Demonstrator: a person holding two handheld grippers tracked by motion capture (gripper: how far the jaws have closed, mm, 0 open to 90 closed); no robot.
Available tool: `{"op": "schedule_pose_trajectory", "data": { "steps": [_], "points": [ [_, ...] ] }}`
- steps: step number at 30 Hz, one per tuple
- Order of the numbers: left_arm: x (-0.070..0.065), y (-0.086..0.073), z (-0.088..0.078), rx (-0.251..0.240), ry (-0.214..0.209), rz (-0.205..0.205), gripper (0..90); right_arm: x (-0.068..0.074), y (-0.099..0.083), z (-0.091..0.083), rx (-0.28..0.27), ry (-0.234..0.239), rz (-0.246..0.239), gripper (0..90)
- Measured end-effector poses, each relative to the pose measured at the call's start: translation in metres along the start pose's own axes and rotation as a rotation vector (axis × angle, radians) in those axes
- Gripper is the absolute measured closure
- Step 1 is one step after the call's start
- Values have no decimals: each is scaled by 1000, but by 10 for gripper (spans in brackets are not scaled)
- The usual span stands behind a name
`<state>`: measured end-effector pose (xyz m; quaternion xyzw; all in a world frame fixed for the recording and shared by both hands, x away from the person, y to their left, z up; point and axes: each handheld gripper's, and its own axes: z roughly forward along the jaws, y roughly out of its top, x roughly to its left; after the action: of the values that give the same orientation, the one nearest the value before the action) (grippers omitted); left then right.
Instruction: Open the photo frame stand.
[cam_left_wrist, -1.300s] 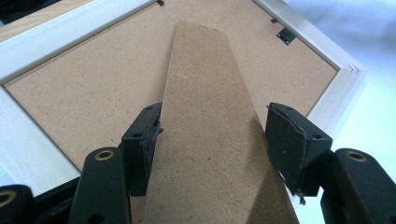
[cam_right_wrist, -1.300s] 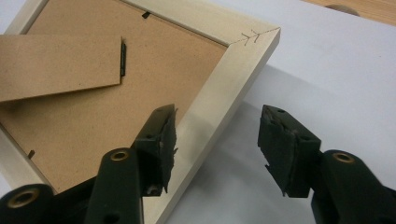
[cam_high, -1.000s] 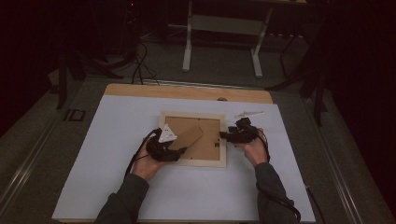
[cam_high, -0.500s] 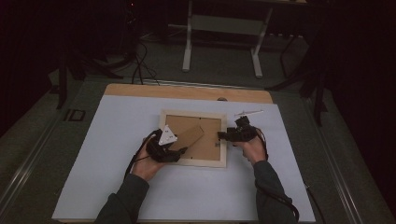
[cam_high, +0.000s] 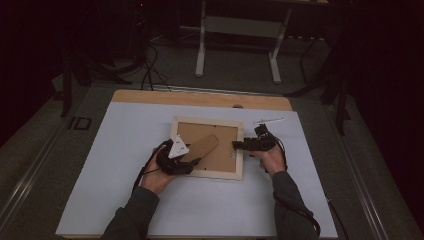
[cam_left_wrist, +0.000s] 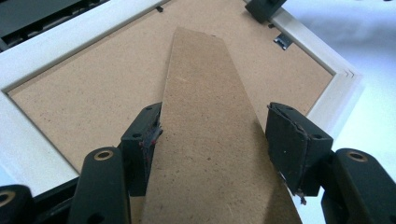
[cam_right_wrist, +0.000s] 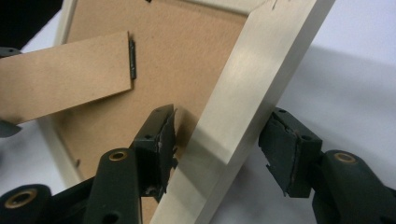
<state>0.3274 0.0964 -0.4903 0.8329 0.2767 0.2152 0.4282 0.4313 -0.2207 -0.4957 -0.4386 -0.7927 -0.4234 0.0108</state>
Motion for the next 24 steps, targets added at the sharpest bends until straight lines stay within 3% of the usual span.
{"op": "schedule_pose_trajectory", "data": {
  "steps": [1,13,19,22,24],
  "points": [
    [0,0,0,-1,0,0,406,-2,-1,1,4,21,13,457],
    [1,-1,-1,-6,-14,6,405,-8,-6,-9,-51,63,58,549],
    [8,-2,-1,-20,-59,-58,404,-8,-7,-9,-58,64,64,553],
    [9,-3,1,-5,-66,-80,404,-8,-7,-9,-63,63,69,554],
    [12,-3,2,-9,-86,-122,408,-7,-8,-8,-66,62,73,556]
  ]
}}
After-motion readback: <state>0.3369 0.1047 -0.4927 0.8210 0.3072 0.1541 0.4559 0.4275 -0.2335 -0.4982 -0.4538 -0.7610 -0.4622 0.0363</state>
